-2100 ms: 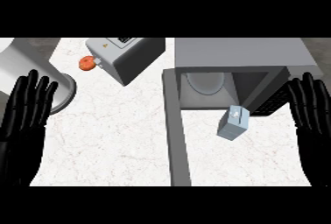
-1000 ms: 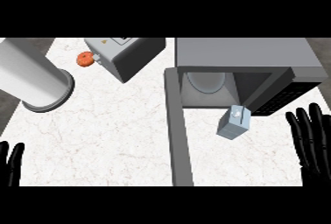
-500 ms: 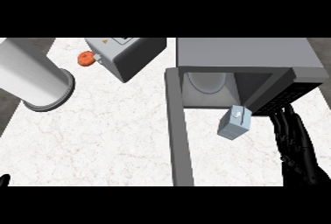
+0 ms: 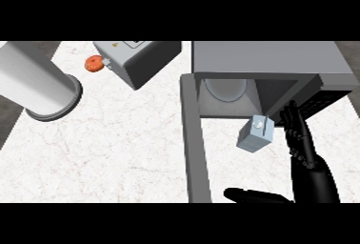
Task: Pick up the milk, place it into the microwave and close the microwave
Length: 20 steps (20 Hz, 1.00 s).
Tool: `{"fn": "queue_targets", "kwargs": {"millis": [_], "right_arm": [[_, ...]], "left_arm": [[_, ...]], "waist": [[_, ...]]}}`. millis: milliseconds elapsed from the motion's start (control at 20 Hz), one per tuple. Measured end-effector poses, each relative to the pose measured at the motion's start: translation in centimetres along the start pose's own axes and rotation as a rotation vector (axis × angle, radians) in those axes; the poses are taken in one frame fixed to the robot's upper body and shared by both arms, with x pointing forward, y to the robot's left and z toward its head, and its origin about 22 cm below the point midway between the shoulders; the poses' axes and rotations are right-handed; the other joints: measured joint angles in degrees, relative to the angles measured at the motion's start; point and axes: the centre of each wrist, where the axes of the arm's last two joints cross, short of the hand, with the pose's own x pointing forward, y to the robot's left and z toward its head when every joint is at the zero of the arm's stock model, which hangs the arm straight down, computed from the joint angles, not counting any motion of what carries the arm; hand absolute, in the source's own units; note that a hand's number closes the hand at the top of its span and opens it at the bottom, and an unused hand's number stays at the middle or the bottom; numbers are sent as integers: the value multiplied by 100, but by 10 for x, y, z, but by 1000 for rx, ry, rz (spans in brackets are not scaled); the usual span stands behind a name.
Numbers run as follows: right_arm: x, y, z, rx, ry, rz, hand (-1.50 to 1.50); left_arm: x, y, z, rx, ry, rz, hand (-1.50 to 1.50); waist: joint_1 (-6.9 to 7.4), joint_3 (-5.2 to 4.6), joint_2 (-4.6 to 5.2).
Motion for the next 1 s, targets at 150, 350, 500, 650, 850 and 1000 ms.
{"fn": "queue_targets", "kwargs": {"millis": [150,350,500,650,850,1000], "right_arm": [[-19,-1,-8,6,7,16,-150],[-44,1,-15,9,25,50,-150],[-58,-1,-21,-2,36,79,-150],[-78,-6,-23,-25,57,99,-150],[-100,-15,-30,-52,84,130,-150],[-119,-21,-28,-52,102,142,-150]], "left_arm": [[1,7,6,3,4,-9,-150],[5,10,12,4,8,-13,-150],[6,14,17,-1,12,-17,-150],[9,18,23,1,12,-16,-150],[11,22,31,2,9,-16,-150],[10,24,34,4,9,-16,-150]], "waist": [[5,1,3],[8,2,6],[7,2,7],[14,3,7],[20,3,8],[15,4,11]]}}
